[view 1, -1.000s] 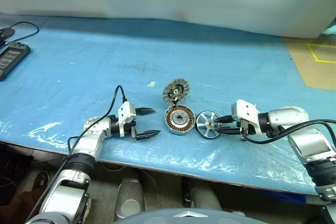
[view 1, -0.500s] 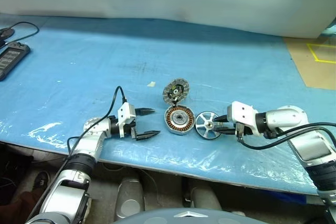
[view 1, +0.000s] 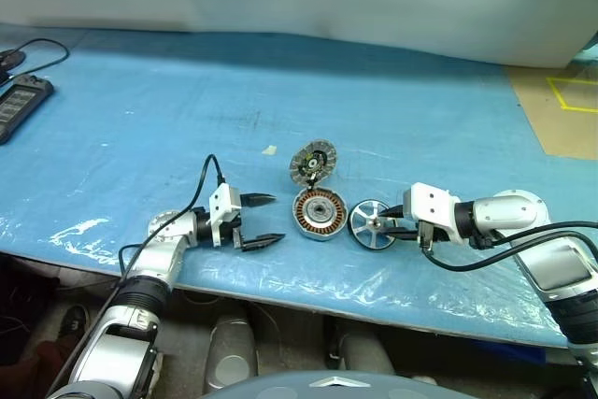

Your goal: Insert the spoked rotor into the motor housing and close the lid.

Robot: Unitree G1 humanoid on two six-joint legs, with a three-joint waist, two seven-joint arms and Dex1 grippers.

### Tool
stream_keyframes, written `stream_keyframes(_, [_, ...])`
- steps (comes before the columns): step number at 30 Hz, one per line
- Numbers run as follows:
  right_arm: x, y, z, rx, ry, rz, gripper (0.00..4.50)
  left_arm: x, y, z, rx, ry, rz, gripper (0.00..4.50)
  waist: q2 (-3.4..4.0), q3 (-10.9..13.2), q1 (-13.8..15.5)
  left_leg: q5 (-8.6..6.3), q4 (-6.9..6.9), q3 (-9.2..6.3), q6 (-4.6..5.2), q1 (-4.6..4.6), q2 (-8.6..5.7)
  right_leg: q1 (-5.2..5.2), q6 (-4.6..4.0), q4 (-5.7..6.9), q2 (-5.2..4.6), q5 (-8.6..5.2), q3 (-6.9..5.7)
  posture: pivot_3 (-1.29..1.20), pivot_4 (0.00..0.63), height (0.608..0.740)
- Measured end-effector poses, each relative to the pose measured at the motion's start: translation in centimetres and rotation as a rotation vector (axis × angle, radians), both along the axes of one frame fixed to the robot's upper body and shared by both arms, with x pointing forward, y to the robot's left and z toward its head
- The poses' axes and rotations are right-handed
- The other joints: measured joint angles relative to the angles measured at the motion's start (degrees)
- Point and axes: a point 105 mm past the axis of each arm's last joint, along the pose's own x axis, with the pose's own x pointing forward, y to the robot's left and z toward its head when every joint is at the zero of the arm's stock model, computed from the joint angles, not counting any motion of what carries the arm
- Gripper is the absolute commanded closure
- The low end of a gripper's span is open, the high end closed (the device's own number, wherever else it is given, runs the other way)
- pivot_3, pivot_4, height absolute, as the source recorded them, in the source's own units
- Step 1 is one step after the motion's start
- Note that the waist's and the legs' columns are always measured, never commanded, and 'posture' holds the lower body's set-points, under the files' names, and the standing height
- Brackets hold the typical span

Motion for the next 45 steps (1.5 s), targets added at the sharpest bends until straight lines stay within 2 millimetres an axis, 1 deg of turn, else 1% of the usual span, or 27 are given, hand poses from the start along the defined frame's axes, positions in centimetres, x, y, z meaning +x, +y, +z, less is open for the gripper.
stream_keyframes(4, [0.2, -0.3, 0.0, -0.025, -0.027, 0.008, 3.13, 0.0, 0.0, 0.0, 0.001, 0.0, 0.0, 0.0, 0.0, 0.0, -0.02, 0.0, 0.0, 0.0, 0.0, 0.02, 0.0, 0.01, 0.0, 0.0, 0.0, 0.0, 0.01, 0.0, 0.15, 0.74])
stream_keyframes(10, [-0.1, -0.3, -0.2, -0.018, -0.019, 0.014, 3.13, 0.0, 0.0, 0.0, 0.002, 0.001, -0.001, 0.0, 0.0, 0.0, -0.01, 0.0, 0.01, 0.0, 0.0, 0.03, 0.0, 0.03, 0.0, 0.01, 0.0, 0.0, 0.0, 0.0, 0.15, 0.74])
stream_keyframes(13, [-0.2, -0.6, -0.5, -0.018, 0.007, -0.001, 2.51, 0.0, 0.0, 0.0, 0.002, 0.001, -0.001, 0.0, 0.0, 0.0, 0.02, 0.0, 0.01, 0.0, 0.0, 0.02, 0.0, 0.03, 0.0, 0.01, -0.01, 0.0, 0.0, 0.0, 0.15, 0.74])
stream_keyframes(16, [-0.2, -0.9, -0.8, -0.021, 0.019, -0.014, 1.58, 0.0, 0.0, 0.0, 0.003, 0.001, -0.001, 0.0, 0.02, -0.01, 0.02, 0.0, 0.0, 0.01, 0.0, 0.02, 0.0, 0.02, 0.0, 0.01, -0.01, 0.0, 0.0, 0.0, 0.15, 0.74])
stream_keyframes(20, [0.0, -0.7, -0.5, -0.019, -0.003, -0.003, 0.18, 0.0, 0.0, -0.1, 0.003, 0.006, 0.001, 0.0, 0.04, -0.03, 0.02, 0.0, 0.02, 0.01, 0.0, 0.03, 0.0, 0.04, 0.0, 0.01, -0.01, 0.0, 0.0, 0.0, 0.15, 0.74])
stream_keyframes(21, [0.1, -0.7, -0.4, -0.021, -0.014, -0.004, 0.02, 0.0, 0.0, -0.1, 0.003, 0.006, 0.001, 0.0, 0.04, -0.03, 0.02, 0.0, 0.02, 0.01, 0.0, 0.05, 0.0, 0.07, 0.0, 0.01, -0.01, 0.0, 0.0, 0.0, 0.15, 0.74])
stream_keyframes(39, [0.5, -0.9, -0.4, -0.015, -0.019, -0.038, 0.02, 0.0, -0.1, -0.1, 0.005, 0.012, 0.006, 0.0, 0.07, -0.04, 0.04, 0.0, 0.01, 0.01, 0.0, 0.03, -0.01, 0.06, 0.0, 0.01, -0.01, 0.0, -0.01, 0.0, 0.15, 0.74])
stream_keyframes(42, [0.4, -0.5, -0.1, 0.019, -0.007, -0.039, 0.02, 0.0, -0.1, -0.1, 0.005, 0.011, 0.005, 0.0, 0.08, -0.05, 0.05, 0.0, 0.01, 0.01, 0.0, 0.03, -0.01, 0.06, 0.0, 0.01, -0.01, 0.0, -0.01, 0.0, 0.15, 0.74])
stream_keyframes(45, [0.3, -0.1, 0.7, 0.055, -0.014, -0.032, 0.02, 0.0, -0.1, -0.1, 0.005, 0.011, 0.005, 0.0, 0.1, -0.06, 0.05, 0.0, 0.01, 0.0, 0.0, 0.04, 0.0, 0.06, 0.0, 0.01, -0.01, 0.0, 0.0, 0.0, 0.15, 0.74])
